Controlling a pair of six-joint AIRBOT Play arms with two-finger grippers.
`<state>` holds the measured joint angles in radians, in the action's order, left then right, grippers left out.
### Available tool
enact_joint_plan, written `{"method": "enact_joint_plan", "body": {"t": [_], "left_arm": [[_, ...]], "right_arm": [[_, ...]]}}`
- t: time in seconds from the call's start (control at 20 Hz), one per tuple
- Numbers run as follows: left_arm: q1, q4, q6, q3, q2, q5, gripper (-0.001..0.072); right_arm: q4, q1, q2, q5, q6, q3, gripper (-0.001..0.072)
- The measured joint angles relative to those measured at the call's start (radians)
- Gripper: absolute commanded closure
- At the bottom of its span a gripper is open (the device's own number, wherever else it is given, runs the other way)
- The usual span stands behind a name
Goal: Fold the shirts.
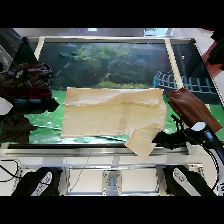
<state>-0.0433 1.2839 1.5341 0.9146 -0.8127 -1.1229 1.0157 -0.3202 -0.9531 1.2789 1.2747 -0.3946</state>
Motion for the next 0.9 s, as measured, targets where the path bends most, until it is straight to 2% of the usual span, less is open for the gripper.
{"method": "enact_joint_plan", "body": {"t": [0.6, 0.65, 0.7, 0.9], "left_arm": [[0.000, -0.004, -0.001, 0.000, 0.000, 0.008, 0.0287], [0.000, -0.004, -0.002, 0.000, 0.000, 0.009, 0.0286], [0.000, -0.004, -0.002, 0.000, 0.000, 0.010, 0.0287], [0.000, -0.004, -0.004, 0.000, 0.000, 0.011, 0.0287]], "right_arm": [[-0.069, 0.004, -0.016, -0.080, 0.035, 0.032, 0.0201], [-0.073, 0.004, -0.019, -0.084, 0.035, 0.032, 0.0222], [-0.077, 0.004, -0.020, -0.086, 0.035, 0.032, 0.0254], [-0.086, 0.004, -0.024, -0.091, 0.035, 0.032, 0.0682]]}}
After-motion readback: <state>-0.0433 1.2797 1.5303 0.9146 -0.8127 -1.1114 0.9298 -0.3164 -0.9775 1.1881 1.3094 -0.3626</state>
